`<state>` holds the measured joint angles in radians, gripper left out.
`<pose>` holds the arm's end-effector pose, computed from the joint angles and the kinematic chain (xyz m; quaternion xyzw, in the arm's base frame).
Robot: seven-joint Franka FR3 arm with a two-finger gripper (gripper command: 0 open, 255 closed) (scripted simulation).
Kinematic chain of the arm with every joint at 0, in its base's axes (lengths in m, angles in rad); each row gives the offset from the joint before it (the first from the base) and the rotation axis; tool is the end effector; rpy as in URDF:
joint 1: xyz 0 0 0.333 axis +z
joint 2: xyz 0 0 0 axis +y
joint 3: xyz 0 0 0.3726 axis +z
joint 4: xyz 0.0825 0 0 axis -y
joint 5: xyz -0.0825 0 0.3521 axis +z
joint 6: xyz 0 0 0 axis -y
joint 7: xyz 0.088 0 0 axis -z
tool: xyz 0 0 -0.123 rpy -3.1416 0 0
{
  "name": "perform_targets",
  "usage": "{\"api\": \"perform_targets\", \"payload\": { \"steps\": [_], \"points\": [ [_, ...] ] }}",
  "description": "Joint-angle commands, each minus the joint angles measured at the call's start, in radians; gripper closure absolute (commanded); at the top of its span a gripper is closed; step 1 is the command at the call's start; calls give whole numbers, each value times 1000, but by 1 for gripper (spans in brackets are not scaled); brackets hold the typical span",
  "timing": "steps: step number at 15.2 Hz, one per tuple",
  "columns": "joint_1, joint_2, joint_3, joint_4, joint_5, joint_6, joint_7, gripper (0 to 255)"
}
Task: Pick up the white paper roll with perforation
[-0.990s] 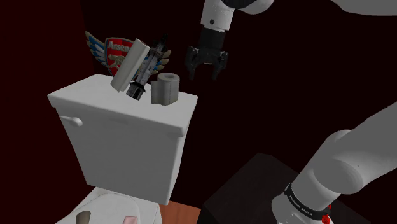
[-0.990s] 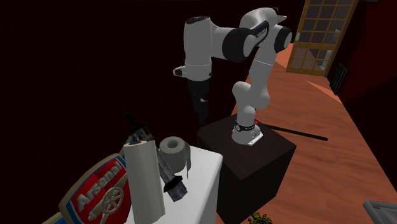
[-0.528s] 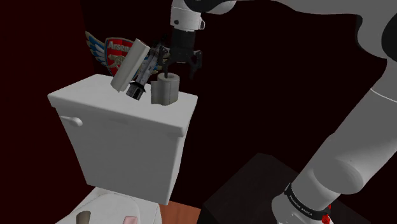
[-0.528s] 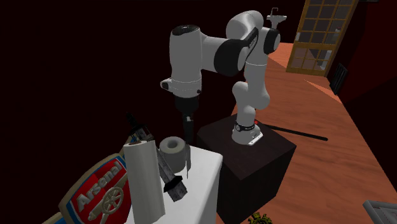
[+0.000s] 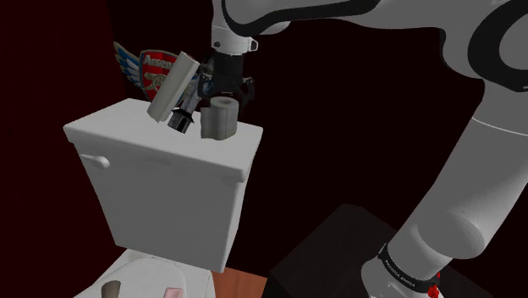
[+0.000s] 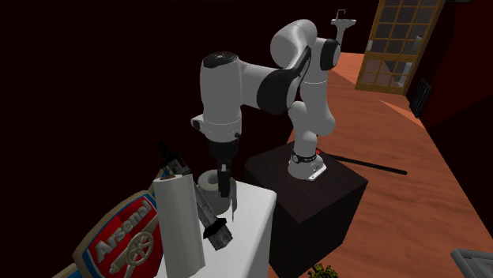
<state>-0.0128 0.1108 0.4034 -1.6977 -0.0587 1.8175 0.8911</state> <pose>0.5354 0.2016 0.5740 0.9702 -0.2422 0.0113 0.0001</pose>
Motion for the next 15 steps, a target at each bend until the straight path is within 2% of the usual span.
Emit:
{"api": "perform_targets", "payload": {
  "steps": [1, 3, 4, 13, 15],
  "points": [
    [0, 1, 0, -27, -1, 28, 3, 0],
    [0, 1, 0, -34, -1, 35, 3, 0],
    [0, 1, 0, -35, -1, 36, 3, 255],
    [0, 1, 0, -34, -1, 35, 3, 255],
    [1, -1, 0, -9, 0, 9, 2, 255]
  ]
}}
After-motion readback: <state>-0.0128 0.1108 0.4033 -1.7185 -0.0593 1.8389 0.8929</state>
